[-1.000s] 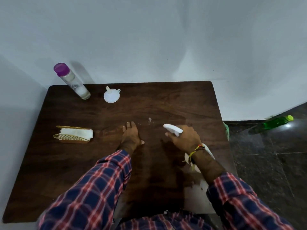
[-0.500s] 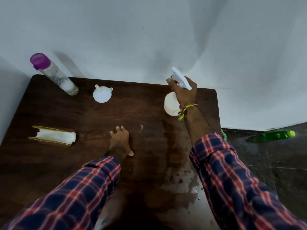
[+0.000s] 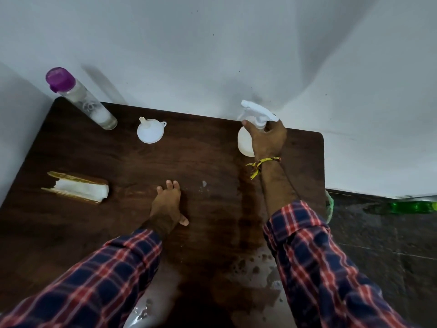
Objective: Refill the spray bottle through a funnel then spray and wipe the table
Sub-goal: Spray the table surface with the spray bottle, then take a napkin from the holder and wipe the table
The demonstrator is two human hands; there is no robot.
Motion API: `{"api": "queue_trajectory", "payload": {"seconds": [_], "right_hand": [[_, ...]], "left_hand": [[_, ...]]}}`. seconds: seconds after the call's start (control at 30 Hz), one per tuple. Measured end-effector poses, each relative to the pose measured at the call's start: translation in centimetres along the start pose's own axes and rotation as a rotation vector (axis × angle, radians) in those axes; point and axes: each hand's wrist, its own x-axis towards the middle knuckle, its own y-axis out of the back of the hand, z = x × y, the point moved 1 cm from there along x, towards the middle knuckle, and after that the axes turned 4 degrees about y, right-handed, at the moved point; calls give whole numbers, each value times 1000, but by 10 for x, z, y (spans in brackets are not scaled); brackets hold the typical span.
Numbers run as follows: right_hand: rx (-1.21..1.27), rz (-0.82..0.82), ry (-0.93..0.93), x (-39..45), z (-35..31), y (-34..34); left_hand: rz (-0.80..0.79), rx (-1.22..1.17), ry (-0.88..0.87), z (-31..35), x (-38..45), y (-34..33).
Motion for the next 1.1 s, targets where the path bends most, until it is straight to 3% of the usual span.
{"api": "queue_trajectory", "payload": {"seconds": [0.27,0.67,0.8,0.93,1.1], "right_hand": [[-119,-355,119,26,0,4],[-165,-610,132,40,-3,15],[-210,-489,132,35,5,26],[-85,-255,-27,-12,17,43],[-122,-39,-238,-105,28,67]], "left_hand": [[35,16,-3,0,-4,2],[-5,19,34,7,-7,4],[15,19,32,8,-9,3],[-5,7,35,7,-12,6],[43,-29,-44,5,-23,-1]]}}
